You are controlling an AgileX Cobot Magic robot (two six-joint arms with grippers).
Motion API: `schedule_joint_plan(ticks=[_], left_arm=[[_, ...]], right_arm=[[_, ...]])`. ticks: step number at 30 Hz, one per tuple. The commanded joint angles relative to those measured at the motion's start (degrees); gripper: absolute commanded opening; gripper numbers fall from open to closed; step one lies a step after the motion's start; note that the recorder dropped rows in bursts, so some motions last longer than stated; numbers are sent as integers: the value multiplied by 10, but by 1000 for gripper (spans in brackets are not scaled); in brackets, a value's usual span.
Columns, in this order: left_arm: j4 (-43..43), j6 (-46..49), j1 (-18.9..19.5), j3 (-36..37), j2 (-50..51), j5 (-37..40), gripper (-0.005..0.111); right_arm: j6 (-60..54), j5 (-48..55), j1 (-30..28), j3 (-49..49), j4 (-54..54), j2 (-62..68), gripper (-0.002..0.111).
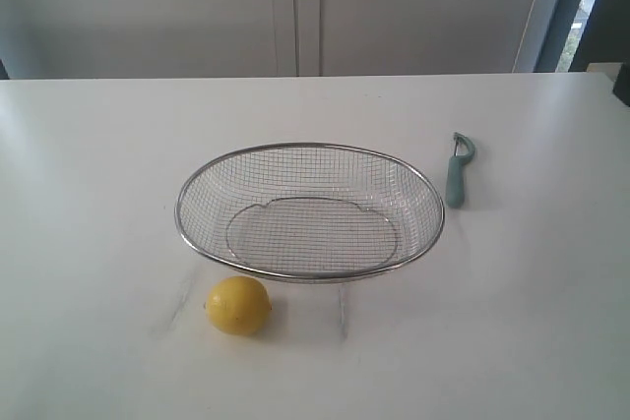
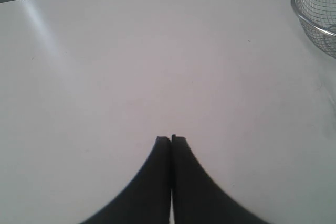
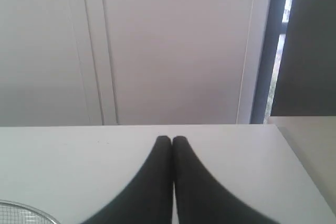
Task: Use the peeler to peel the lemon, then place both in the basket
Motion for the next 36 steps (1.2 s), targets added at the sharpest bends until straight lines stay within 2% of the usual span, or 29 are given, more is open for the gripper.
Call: schedule_joint_plan(ticks=[1, 9, 16, 26, 36], left_arm=[[1, 0, 1, 0, -3, 0, 0], [1, 0, 1, 0, -3, 0, 0], [1, 0, 1, 0, -3, 0, 0], [1, 0, 1, 0, -3, 0, 0], [1, 0, 1, 0, -3, 0, 0]], right_arm=[[-6, 95, 1, -60, -6, 33, 0], [-6, 256, 8, -152, 2, 82, 0], [-4, 386, 52, -220, 1, 134, 0], [30, 472, 98, -330, 2, 237, 0], [30, 578, 132, -496, -1, 372, 0]])
